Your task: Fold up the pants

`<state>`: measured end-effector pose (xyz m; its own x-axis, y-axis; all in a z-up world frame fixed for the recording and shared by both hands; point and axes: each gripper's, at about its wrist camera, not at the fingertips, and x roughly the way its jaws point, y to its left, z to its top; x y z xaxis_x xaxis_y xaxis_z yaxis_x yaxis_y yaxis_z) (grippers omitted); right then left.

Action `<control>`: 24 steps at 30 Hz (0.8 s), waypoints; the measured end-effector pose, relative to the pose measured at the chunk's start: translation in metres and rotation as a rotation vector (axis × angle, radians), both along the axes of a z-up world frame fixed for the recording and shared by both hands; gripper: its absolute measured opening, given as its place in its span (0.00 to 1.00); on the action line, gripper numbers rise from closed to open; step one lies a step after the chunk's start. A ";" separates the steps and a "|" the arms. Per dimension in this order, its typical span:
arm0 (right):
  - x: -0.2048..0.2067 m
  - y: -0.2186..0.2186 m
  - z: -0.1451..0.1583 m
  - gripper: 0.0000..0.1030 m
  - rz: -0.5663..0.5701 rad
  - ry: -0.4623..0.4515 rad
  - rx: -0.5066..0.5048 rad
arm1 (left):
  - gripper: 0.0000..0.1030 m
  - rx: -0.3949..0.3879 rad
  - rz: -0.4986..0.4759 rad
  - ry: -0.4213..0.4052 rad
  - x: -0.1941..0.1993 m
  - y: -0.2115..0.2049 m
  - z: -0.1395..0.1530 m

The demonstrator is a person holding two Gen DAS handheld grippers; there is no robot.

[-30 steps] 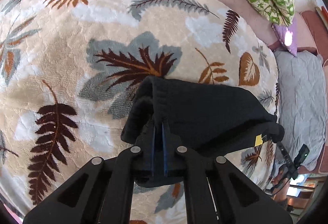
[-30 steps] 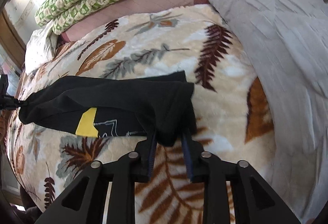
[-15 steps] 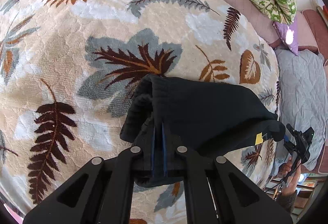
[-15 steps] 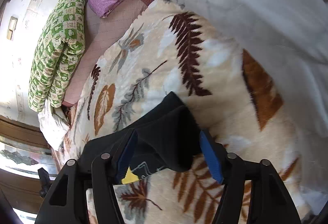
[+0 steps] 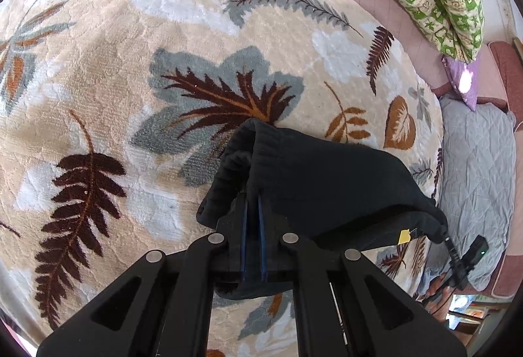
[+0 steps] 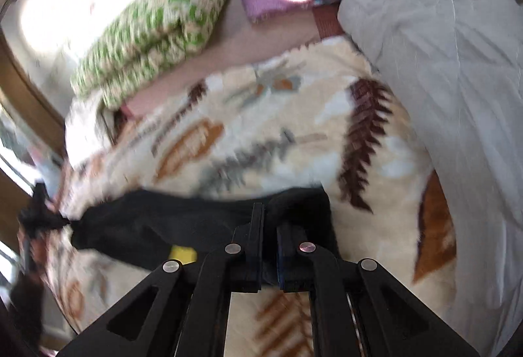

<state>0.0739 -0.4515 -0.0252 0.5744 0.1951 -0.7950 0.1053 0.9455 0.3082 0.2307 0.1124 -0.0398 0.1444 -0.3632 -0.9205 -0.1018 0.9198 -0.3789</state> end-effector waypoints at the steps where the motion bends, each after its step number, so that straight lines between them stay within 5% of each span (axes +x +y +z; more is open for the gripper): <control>1: -0.005 0.001 -0.005 0.05 0.004 0.018 -0.013 | 0.04 0.003 -0.002 0.002 0.000 0.000 0.000; 6: -0.038 -0.008 -0.020 0.09 -0.021 0.064 -0.034 | 0.04 0.027 -0.021 0.020 0.000 -0.001 -0.002; 9: -0.047 -0.017 -0.026 0.25 -0.055 0.115 -0.033 | 0.04 0.034 -0.037 0.036 0.000 -0.003 -0.006; 12: -0.050 -0.031 -0.011 0.30 -0.120 0.057 0.065 | 0.05 0.041 -0.064 0.046 0.000 -0.006 -0.007; 14: -0.044 -0.034 -0.004 0.53 -0.159 0.025 0.086 | 0.05 0.052 -0.073 0.049 0.000 -0.008 -0.008; 16: -0.032 -0.033 -0.002 0.56 -0.183 0.022 0.077 | 0.05 0.043 -0.071 0.053 0.001 -0.008 -0.009; 21: 0.003 -0.018 -0.012 0.52 -0.173 0.093 0.040 | 0.05 -0.003 -0.062 0.046 0.002 -0.004 -0.008; 23: 0.009 -0.009 -0.011 0.15 -0.152 0.094 0.000 | 0.05 -0.029 -0.048 0.029 0.003 0.000 -0.006; 24: 0.013 -0.004 -0.010 0.05 -0.136 0.104 -0.026 | 0.05 -0.028 -0.033 0.010 0.002 0.001 -0.004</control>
<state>0.0870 -0.4555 -0.0354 0.5089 0.0993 -0.8551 0.2630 0.9279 0.2643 0.2329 0.1138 -0.0438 0.1229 -0.3937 -0.9110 -0.0759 0.9116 -0.4041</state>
